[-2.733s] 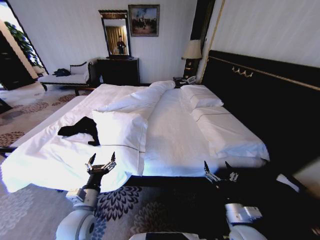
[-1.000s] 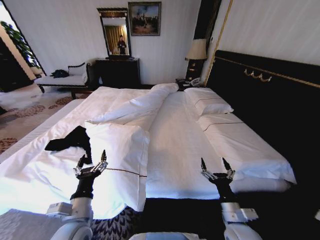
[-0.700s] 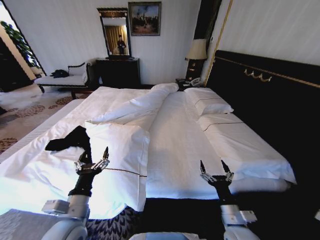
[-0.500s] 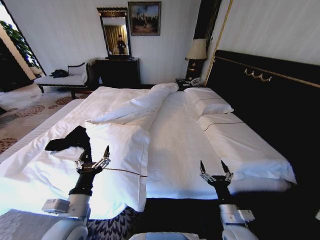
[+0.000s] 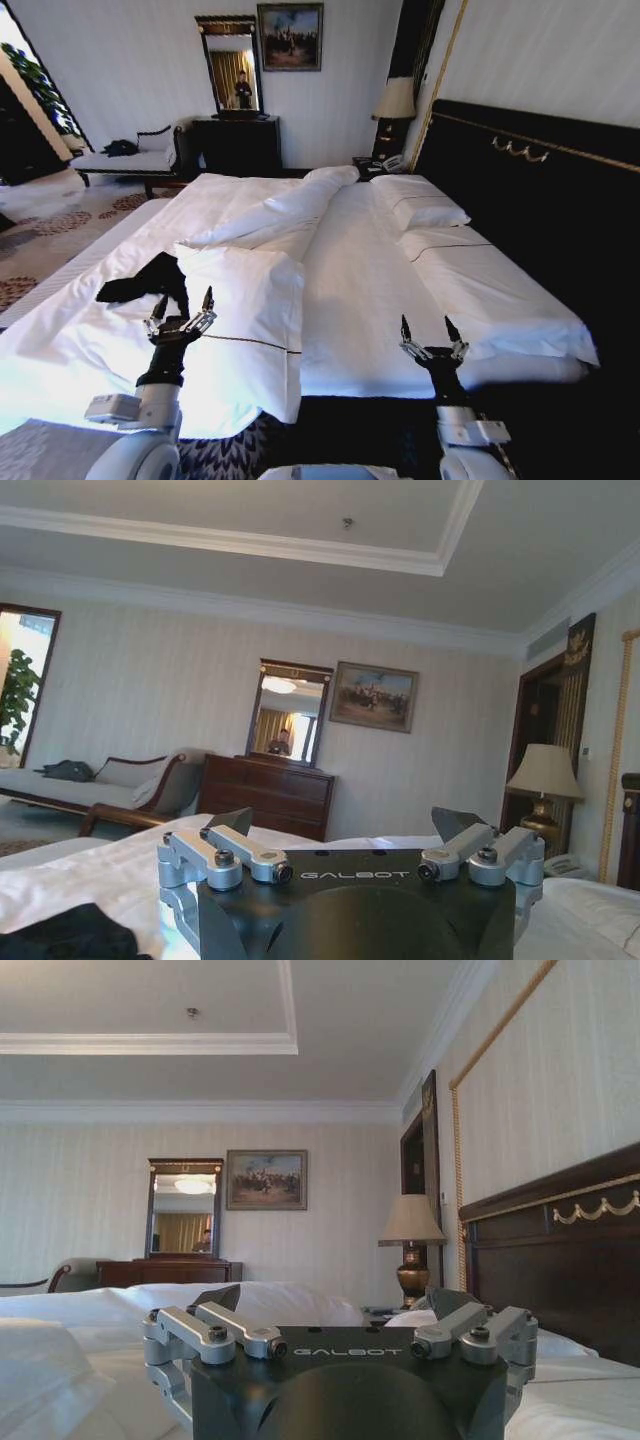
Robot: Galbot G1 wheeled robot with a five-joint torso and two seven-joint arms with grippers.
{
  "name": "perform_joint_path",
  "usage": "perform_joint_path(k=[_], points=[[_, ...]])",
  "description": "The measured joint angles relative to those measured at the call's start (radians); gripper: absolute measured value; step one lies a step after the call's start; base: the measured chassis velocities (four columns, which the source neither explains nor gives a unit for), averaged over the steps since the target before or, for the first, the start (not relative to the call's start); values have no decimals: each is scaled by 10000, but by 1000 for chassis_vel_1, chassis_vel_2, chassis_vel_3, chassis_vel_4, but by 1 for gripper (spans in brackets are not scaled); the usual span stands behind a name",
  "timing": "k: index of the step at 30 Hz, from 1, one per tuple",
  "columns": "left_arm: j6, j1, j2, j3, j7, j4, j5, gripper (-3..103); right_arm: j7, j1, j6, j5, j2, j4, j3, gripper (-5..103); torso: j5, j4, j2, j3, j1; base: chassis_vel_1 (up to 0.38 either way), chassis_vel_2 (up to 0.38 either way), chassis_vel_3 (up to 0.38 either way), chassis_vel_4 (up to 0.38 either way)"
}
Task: Fold the clothes on the bed.
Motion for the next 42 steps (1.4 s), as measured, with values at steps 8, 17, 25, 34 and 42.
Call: perform_joint_path(k=[8,17,25,34,42], points=[[-125,344,41,-193,-12,-54,59,100,-61,-12,33,-130,153,183,-66,100,2,0,0,0,0,44,45,-37,-41],[-123,595,137,-368,-42,-62,-113,100,-218,-199,88,-278,108,488,23,100,3,0,0,0,0,16,13,-15,-11],[-56,703,105,-389,-55,-62,85,100,-209,-6,93,-128,55,474,69,100,3,0,0,0,0,114,106,-107,-105],[-139,881,-108,-339,-63,-62,454,100,-174,304,73,6,-128,201,-37,100,3,0,0,0,-1,171,179,-155,-182],[-167,942,-229,-309,-71,-60,599,100,-117,455,44,149,-226,6,-70,100,5,0,-1,0,-1,112,195,-113,-209]])
